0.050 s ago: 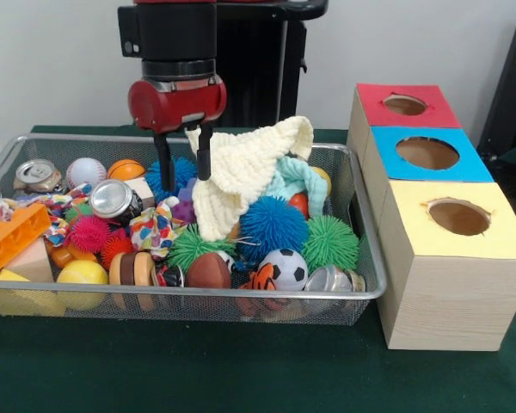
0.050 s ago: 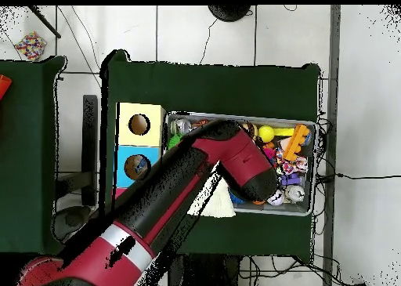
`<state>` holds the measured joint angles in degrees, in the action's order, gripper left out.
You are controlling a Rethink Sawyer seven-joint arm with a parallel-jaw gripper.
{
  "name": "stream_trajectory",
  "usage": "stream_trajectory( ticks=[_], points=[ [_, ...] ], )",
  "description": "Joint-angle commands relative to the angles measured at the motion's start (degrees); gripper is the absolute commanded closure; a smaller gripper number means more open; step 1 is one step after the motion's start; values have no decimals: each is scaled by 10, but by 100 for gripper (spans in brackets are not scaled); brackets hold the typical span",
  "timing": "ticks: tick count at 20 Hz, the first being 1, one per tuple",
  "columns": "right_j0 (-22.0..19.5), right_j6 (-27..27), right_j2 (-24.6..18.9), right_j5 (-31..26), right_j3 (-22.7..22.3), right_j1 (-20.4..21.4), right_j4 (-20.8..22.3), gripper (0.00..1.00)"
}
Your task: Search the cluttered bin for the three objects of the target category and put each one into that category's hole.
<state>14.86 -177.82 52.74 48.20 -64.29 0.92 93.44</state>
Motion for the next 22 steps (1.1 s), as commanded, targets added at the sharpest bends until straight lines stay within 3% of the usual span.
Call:
stream_trajectory(
  ticks=[1,6,10,17,22],
  points=[
    [-5,-230,-91,135,28,-68,51,0],
    [-13,-232,-105,211,49,-77,91,0],
    [-24,-237,-115,241,56,-70,85,0],
    [-42,-213,-129,243,51,-57,39,0],
    [-58,-171,-156,209,47,-61,13,0]
  ],
)
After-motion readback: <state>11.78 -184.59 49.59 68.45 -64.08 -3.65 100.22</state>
